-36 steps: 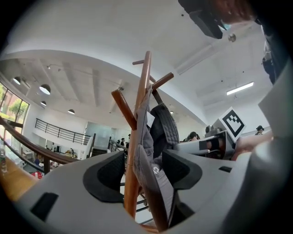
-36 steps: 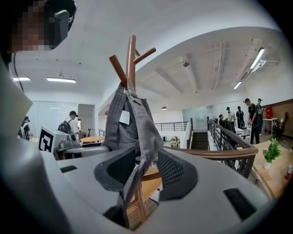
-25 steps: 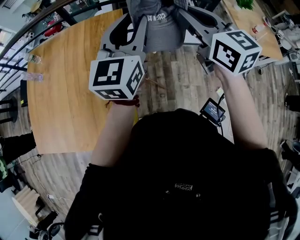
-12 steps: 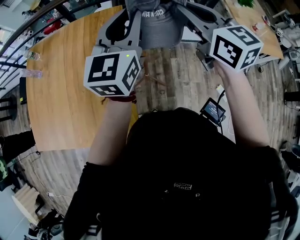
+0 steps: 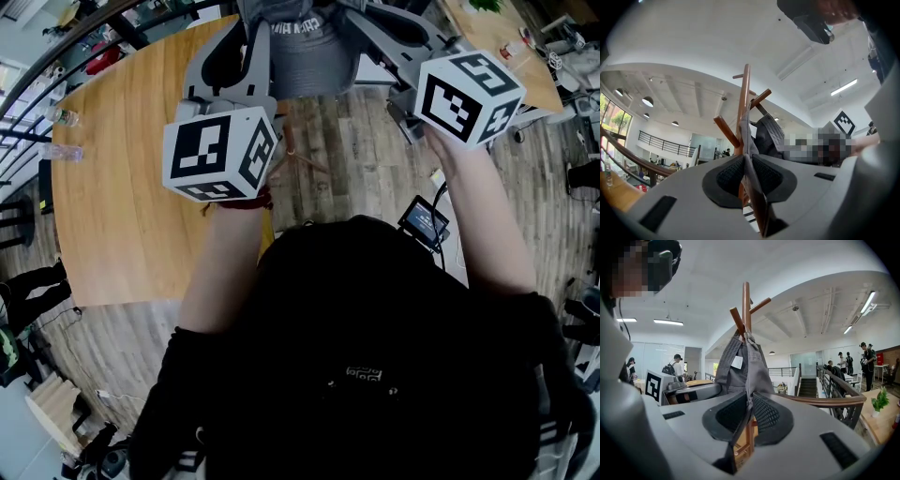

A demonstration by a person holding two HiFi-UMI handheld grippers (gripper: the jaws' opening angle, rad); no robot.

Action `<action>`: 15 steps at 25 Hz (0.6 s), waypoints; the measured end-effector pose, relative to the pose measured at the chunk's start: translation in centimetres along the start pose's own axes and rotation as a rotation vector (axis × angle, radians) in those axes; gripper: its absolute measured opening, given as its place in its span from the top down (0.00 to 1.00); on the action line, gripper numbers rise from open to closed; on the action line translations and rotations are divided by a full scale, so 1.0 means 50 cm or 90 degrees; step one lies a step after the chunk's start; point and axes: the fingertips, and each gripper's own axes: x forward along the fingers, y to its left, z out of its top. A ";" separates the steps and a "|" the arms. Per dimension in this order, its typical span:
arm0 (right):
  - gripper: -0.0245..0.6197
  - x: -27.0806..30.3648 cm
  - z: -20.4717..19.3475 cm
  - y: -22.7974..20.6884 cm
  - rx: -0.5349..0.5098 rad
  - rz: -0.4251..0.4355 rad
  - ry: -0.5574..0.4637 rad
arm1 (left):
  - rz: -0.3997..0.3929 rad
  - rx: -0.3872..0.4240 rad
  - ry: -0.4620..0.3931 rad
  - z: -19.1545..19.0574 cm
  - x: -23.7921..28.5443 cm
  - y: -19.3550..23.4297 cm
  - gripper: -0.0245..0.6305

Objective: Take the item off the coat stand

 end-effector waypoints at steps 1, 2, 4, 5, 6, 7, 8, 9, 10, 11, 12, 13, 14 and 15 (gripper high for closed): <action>0.87 -0.001 0.003 0.001 -0.002 0.000 -0.002 | 0.001 0.002 -0.005 0.005 -0.001 0.000 0.87; 0.87 -0.001 0.005 0.002 -0.005 -0.001 -0.004 | 0.001 0.003 -0.008 0.008 -0.002 -0.001 0.87; 0.87 -0.001 0.008 0.001 -0.007 -0.002 -0.007 | -0.002 0.003 -0.011 0.011 -0.002 -0.003 0.87; 0.87 -0.001 0.008 0.001 -0.006 -0.003 -0.008 | -0.003 0.003 -0.011 0.012 -0.002 -0.003 0.87; 0.87 -0.002 0.008 0.001 -0.005 -0.004 -0.009 | -0.004 0.002 -0.011 0.012 -0.002 -0.003 0.87; 0.87 -0.002 0.008 0.001 -0.004 -0.003 -0.009 | -0.004 0.002 -0.011 0.013 -0.003 -0.003 0.87; 0.87 -0.003 0.009 0.002 -0.003 -0.003 -0.010 | -0.004 0.001 -0.012 0.015 -0.003 -0.004 0.87; 0.87 -0.005 0.010 0.003 -0.003 -0.002 -0.011 | -0.005 0.002 -0.014 0.018 -0.003 -0.005 0.87; 0.87 -0.008 0.013 0.004 -0.003 0.000 -0.012 | -0.005 0.002 -0.016 0.021 -0.004 -0.007 0.87; 0.87 -0.011 0.016 0.005 -0.003 0.002 -0.014 | -0.005 0.003 -0.018 0.024 -0.005 -0.009 0.87; 0.87 -0.013 0.019 0.007 -0.005 0.004 -0.016 | -0.005 0.003 -0.019 0.027 -0.007 -0.010 0.87; 0.87 -0.015 0.021 0.009 -0.007 0.005 -0.018 | -0.004 0.003 -0.021 0.029 -0.009 -0.011 0.87; 0.87 -0.019 0.023 0.011 -0.008 0.007 -0.018 | -0.003 0.003 -0.023 0.031 -0.011 -0.013 0.87; 0.87 -0.024 0.024 0.012 -0.010 0.009 -0.019 | -0.002 0.004 -0.025 0.033 -0.014 -0.016 0.87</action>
